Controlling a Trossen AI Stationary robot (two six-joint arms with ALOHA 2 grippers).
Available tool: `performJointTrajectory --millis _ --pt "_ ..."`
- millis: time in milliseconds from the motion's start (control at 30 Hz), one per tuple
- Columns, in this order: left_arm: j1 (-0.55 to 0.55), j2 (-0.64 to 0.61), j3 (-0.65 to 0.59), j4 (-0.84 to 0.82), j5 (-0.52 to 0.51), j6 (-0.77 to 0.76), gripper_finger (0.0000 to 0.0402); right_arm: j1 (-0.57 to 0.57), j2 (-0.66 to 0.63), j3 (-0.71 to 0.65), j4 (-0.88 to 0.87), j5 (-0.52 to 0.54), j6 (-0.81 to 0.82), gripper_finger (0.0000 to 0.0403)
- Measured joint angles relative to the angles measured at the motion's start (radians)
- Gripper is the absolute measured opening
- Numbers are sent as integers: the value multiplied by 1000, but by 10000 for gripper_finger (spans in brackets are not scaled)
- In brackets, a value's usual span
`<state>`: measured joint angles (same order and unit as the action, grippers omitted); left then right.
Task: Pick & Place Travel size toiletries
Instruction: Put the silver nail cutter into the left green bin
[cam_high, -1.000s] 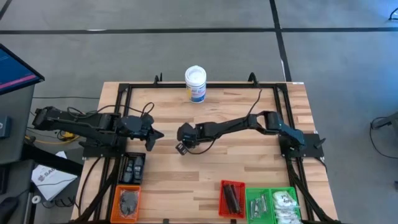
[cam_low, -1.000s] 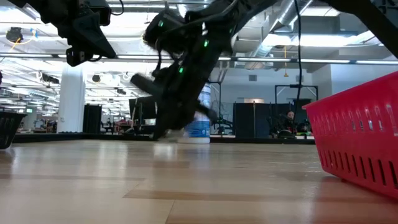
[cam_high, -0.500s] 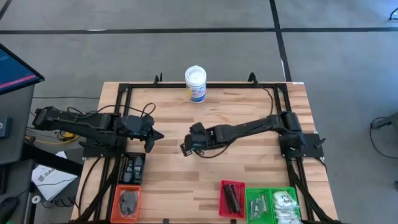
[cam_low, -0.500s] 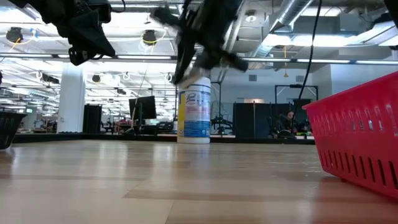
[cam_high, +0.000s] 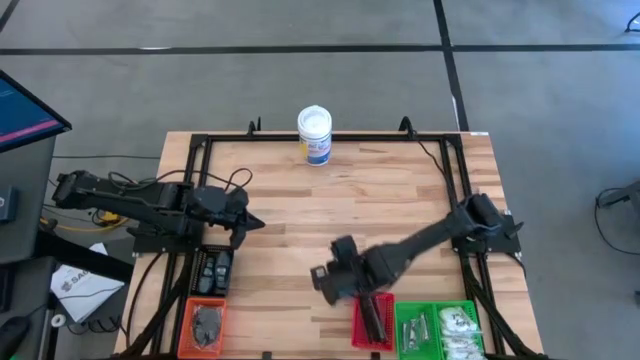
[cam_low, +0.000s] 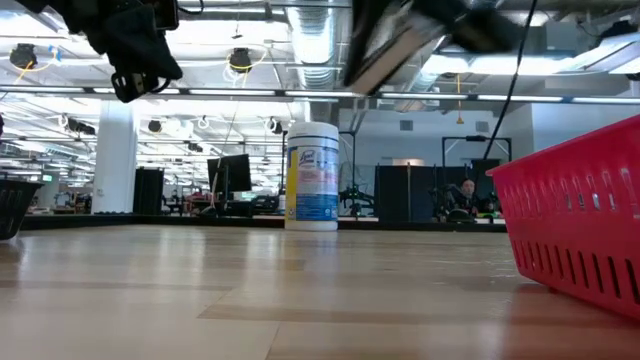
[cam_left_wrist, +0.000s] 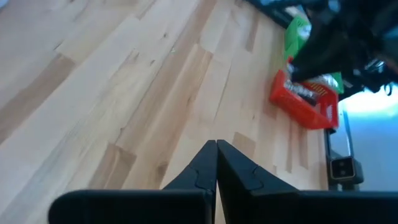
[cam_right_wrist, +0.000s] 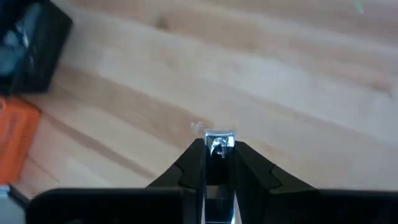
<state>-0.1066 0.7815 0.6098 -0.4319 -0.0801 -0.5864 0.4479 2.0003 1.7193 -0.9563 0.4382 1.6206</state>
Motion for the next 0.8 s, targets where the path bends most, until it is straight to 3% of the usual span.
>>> performJointTrajectory --millis 367,800 --pt "-13 0 0 120 -118 -128 0 237 0 0 -149 8 278 49" --pt "-182 42 0 174 -324 -265 0 432 0 0 -336 3 559 49"
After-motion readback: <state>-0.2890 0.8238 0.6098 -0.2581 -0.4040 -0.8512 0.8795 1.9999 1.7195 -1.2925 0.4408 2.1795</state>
